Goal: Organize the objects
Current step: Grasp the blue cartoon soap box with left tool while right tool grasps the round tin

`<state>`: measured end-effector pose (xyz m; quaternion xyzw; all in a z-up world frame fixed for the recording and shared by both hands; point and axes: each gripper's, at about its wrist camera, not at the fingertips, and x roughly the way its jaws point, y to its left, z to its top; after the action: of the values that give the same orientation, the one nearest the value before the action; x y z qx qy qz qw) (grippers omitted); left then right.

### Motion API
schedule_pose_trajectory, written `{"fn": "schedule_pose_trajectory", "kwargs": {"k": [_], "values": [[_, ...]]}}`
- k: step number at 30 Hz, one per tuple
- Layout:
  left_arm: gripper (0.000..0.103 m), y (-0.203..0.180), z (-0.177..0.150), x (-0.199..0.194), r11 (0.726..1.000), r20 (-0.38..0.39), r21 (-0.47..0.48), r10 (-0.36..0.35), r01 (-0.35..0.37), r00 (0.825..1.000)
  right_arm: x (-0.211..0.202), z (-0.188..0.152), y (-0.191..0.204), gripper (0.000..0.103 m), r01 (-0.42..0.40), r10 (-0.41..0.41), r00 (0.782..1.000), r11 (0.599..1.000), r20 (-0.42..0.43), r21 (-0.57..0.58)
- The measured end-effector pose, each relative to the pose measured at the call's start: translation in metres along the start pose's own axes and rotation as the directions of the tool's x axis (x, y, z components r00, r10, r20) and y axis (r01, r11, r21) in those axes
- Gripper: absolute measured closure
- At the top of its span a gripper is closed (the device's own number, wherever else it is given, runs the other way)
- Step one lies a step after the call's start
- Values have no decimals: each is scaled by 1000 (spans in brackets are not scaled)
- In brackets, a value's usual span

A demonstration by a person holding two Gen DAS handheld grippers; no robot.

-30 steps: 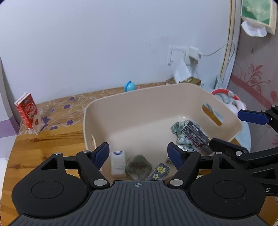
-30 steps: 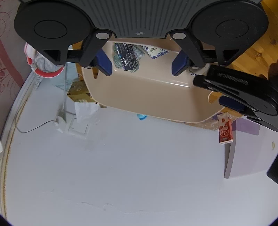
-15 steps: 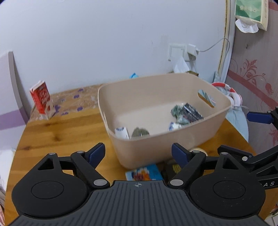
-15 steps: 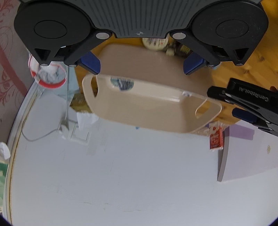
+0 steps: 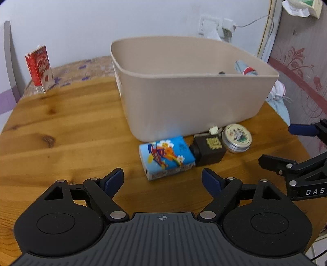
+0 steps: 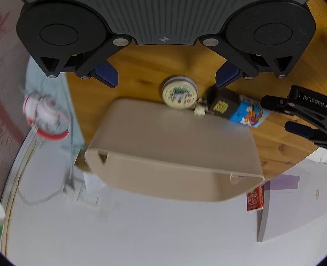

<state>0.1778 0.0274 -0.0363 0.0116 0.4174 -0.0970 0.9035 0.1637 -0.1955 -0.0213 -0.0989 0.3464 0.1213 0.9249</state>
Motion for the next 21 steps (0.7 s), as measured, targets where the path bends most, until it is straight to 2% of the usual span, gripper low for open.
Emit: {"fn": "schedule_pose_trajectory", "kwargs": {"k": [5, 8, 14, 21], "values": [[18, -2, -4, 17, 1000, -24, -3, 6, -6, 1000, 20, -10, 3, 0, -8, 9, 999, 1000, -51, 18], [18, -4, -4, 23, 999, -2, -6, 45, -45, 999, 31, -13, 4, 0, -10, 11, 998, 1000, -70, 23], [18, -8, -1, 37, 997, 11, -50, 67, -66, 998, 50, -14, 0, 0, -11, 16, 995, 999, -100, 52], [17, -16, 2, 47, 998, 28, -42, 57, -56, 998, 58, -14, -6, 0, -13, 18, 996, 998, -84, 61]]}}
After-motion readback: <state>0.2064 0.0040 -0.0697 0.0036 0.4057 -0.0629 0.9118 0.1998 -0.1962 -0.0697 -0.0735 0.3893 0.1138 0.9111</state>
